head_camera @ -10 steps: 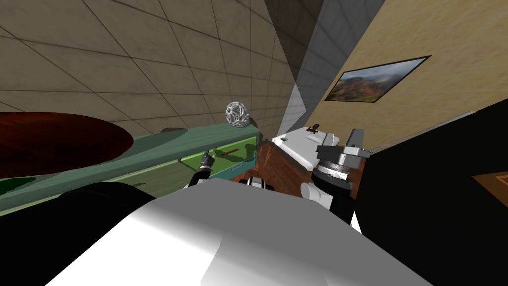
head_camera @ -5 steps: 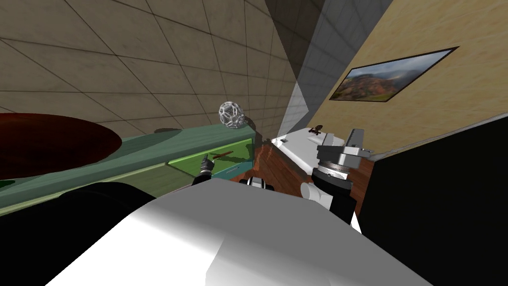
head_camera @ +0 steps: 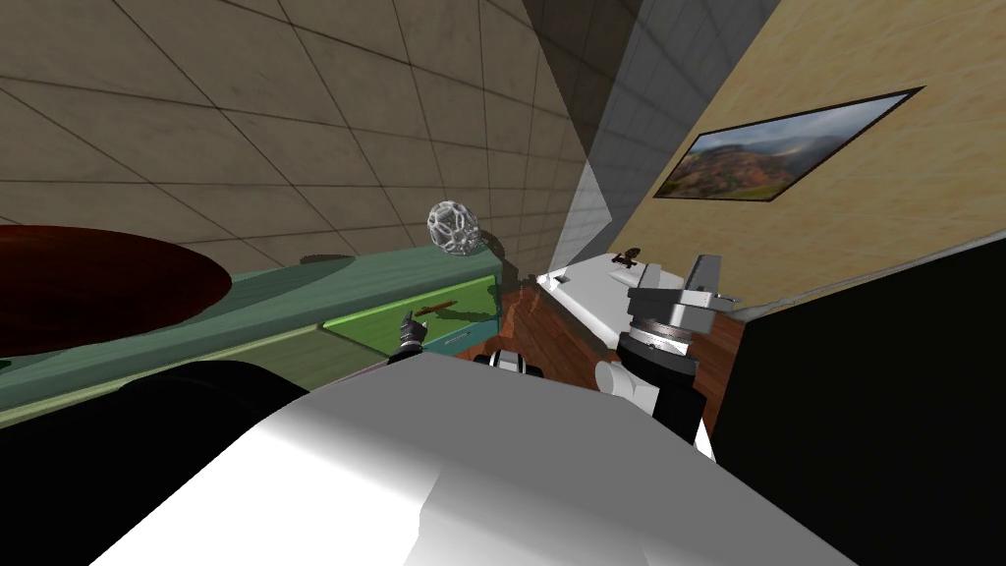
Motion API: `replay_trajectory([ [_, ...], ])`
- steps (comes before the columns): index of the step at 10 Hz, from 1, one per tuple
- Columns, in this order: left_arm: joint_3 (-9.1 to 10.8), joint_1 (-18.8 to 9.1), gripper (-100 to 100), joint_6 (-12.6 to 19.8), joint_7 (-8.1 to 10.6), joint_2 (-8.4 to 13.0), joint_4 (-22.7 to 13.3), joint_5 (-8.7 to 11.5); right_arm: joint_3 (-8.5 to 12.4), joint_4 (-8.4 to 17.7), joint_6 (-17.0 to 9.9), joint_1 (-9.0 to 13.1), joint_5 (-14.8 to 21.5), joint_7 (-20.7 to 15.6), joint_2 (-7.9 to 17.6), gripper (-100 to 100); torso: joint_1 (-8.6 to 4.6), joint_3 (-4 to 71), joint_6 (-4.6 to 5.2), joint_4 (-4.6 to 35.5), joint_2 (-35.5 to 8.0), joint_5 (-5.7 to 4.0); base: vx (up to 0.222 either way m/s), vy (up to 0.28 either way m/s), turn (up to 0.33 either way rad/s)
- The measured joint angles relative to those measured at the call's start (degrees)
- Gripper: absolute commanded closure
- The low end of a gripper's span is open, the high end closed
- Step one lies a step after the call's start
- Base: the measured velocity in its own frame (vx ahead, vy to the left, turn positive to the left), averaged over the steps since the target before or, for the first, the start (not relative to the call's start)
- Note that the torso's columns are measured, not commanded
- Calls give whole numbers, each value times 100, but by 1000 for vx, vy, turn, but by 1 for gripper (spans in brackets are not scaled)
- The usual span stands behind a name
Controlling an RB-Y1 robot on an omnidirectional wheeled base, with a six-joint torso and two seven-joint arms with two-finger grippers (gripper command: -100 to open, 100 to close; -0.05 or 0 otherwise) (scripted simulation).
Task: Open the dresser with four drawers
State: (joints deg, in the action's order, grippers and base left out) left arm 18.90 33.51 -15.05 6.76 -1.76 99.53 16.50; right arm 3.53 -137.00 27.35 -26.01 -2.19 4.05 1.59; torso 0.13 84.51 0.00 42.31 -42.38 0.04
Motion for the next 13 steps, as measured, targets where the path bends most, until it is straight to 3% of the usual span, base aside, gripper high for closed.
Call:
replay_trajectory([
  [6,-54,187,100,34,10,-22,208,9,-2,0,0,2,0,0,-2,0,-21,7,0,-3,11,-6,-115,-90,4],
  [7,-56,192,-100,38,8,-25,213,9,-1,0,0,1,0,0,-1,0,6,20,0,-9,35,0,-12,-15,-1],
  [13,-46,188,-100,94,16,895,209,16,0,0,0,0,0,0,0,0,-18,2,0,-1,4,-5,21,13,-2],
])
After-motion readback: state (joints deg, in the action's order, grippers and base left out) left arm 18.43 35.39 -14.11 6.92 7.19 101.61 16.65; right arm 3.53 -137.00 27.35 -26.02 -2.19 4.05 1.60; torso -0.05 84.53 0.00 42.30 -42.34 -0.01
